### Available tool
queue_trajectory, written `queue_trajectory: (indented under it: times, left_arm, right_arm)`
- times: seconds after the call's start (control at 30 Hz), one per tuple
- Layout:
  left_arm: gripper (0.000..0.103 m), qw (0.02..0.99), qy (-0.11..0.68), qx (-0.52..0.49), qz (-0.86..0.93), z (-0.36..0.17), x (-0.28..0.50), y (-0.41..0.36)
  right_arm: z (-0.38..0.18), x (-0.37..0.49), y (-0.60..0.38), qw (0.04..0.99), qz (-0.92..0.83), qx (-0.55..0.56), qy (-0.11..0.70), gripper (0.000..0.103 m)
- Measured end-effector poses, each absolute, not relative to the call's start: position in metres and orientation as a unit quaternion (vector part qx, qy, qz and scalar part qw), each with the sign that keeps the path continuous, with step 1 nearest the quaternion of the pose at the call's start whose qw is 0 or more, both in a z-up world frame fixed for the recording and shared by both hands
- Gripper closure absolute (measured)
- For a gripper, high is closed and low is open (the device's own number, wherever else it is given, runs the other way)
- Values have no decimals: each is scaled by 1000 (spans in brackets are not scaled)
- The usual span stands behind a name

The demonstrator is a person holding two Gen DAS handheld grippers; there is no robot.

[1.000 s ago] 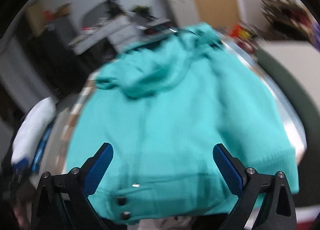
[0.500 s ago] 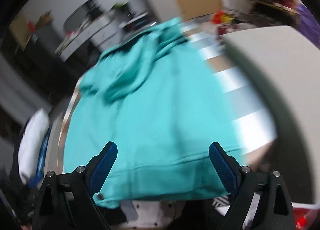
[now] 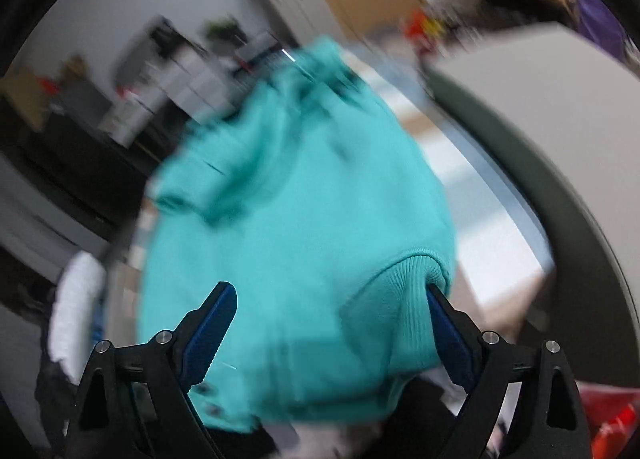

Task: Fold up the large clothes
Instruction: 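Grasp the ribbed hoodie hem with the left gripper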

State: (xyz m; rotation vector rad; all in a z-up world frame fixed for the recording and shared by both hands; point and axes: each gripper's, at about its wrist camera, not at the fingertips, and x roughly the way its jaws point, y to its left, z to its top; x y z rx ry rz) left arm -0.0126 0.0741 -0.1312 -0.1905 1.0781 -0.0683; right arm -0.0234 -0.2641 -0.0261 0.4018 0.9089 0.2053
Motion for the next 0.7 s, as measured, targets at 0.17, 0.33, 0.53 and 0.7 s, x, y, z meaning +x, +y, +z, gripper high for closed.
queue_trajectory:
  times: [0.17, 0.33, 0.53, 0.7]
  left_arm:
    - [28, 845, 524, -96, -44, -136, -1, 69]
    - [28, 834, 534, -124, -68, -140, 8, 76]
    - [62, 810, 571, -72, -114, -136, 24, 59]
    - [89, 796, 573, -129, -143, -126, 24, 76]
  right_arm:
    - [-9, -33, -238, 897, 220, 224, 310, 2]
    - [-27, -22, -225, 875, 267, 253, 316, 2]
    - [-31, -26, -239, 858, 290, 295, 305, 1]
    - [-24, -42, -260, 843, 296, 340, 295, 0]
